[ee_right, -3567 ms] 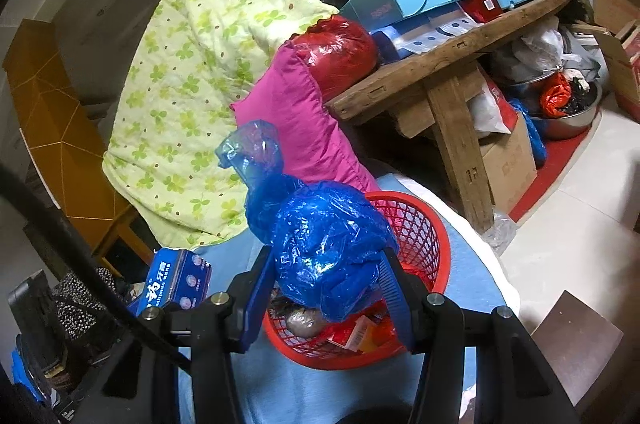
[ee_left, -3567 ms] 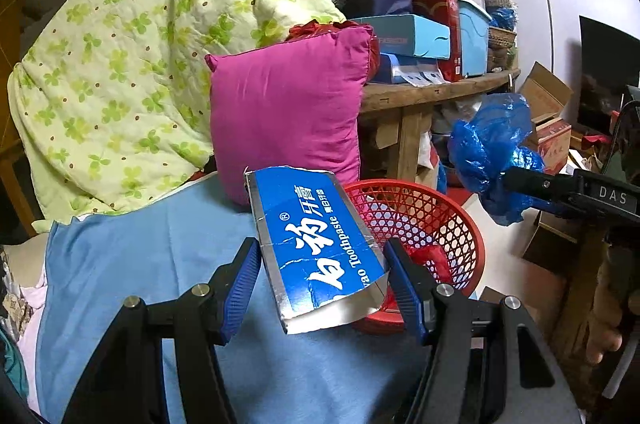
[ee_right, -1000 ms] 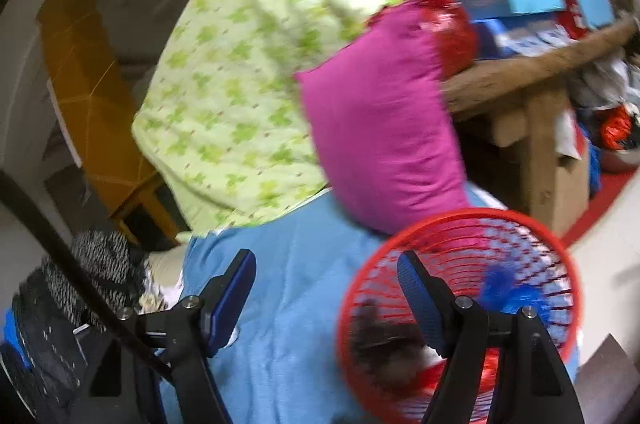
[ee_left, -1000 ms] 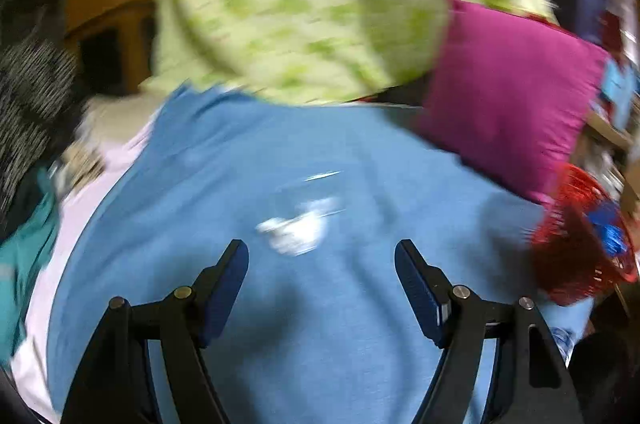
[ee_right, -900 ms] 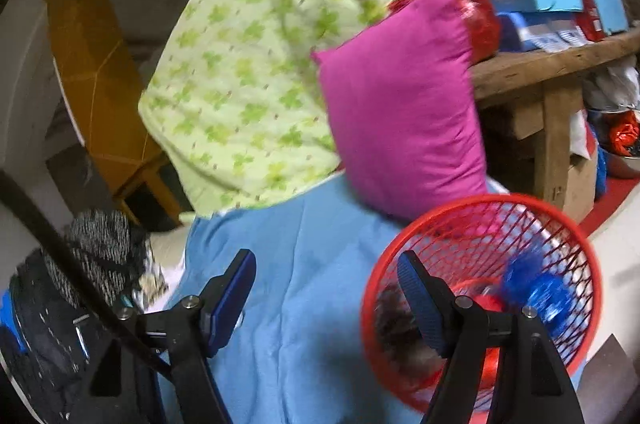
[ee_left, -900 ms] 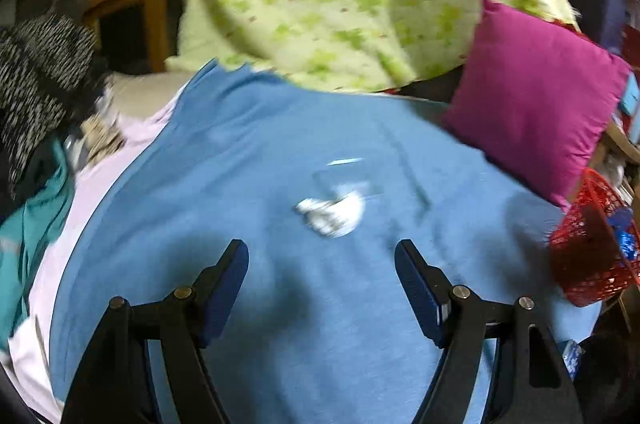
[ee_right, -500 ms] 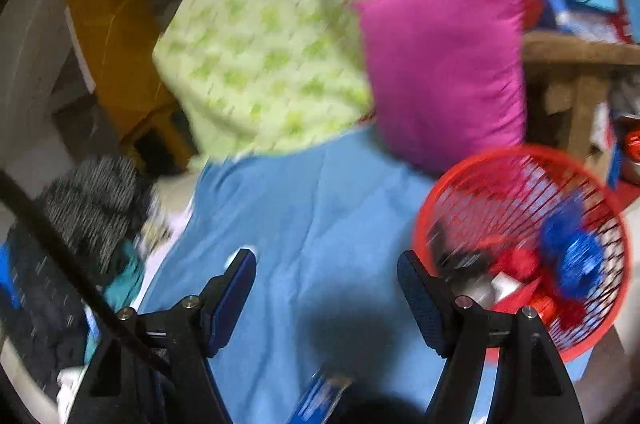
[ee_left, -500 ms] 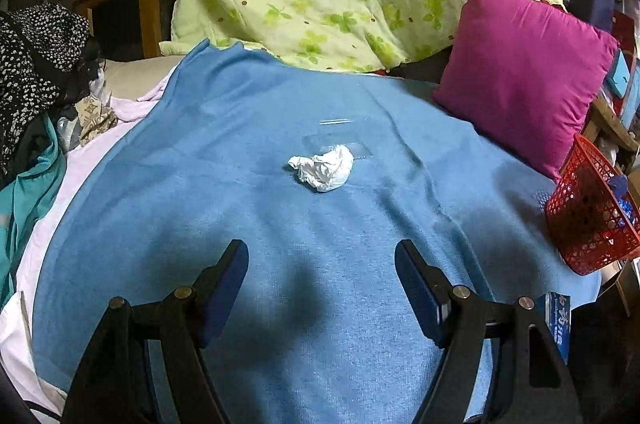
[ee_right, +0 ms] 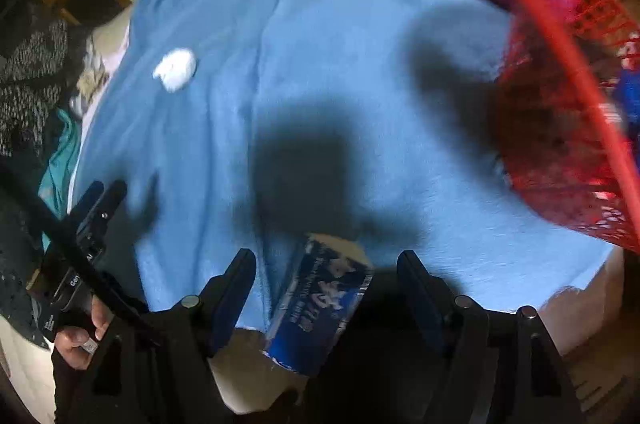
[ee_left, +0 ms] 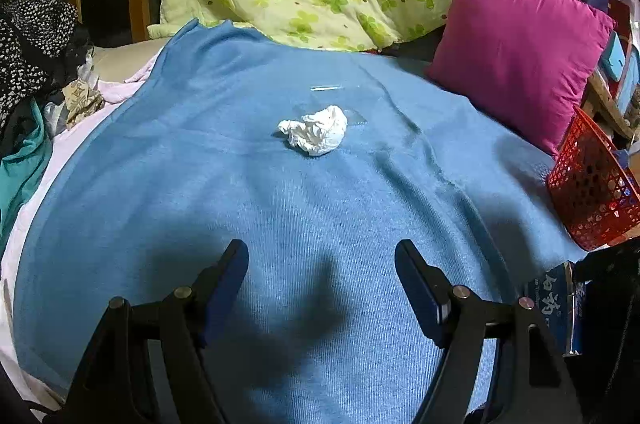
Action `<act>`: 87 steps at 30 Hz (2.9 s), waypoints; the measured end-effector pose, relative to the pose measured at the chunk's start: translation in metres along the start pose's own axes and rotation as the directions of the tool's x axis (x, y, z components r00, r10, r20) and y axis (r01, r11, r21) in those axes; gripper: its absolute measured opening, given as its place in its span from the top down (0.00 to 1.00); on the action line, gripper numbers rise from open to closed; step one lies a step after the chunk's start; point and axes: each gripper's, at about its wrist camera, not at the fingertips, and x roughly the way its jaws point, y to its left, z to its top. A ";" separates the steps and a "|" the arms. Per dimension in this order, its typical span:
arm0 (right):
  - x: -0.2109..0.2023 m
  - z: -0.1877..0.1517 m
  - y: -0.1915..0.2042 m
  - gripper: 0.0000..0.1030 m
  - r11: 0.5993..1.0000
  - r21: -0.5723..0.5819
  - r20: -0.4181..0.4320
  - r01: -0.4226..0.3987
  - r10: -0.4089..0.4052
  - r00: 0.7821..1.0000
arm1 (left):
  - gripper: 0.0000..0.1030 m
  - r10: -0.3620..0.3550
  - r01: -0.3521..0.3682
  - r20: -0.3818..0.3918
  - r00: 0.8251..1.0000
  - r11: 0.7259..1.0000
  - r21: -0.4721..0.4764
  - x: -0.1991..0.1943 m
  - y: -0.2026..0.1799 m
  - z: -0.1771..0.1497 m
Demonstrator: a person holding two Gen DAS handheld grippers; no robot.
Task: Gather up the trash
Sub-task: 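Move both tools back over the tissue and clear tray on the cloth, then grasp the white tissue with the left tool while the right tool grasps the clear plastic tray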
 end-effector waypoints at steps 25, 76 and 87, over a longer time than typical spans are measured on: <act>-0.199 0.011 -0.063 0.38 0.951 0.248 0.699 0.185 -0.308 0.645 | 0.25 -0.007 0.010 0.100 0.995 1.000 -0.027 0.012 0.024 0.065; 0.156 0.287 0.156 0.38 0.991 0.097 0.056 0.090 -0.095 0.994 | 0.72 0.072 -0.065 0.022 0.997 0.973 -0.220 0.098 0.112 0.131; 0.068 0.224 0.101 0.45 0.997 0.061 0.224 -0.054 0.039 0.974 | 0.72 0.056 -0.046 0.082 0.995 0.992 -0.119 0.066 0.070 0.137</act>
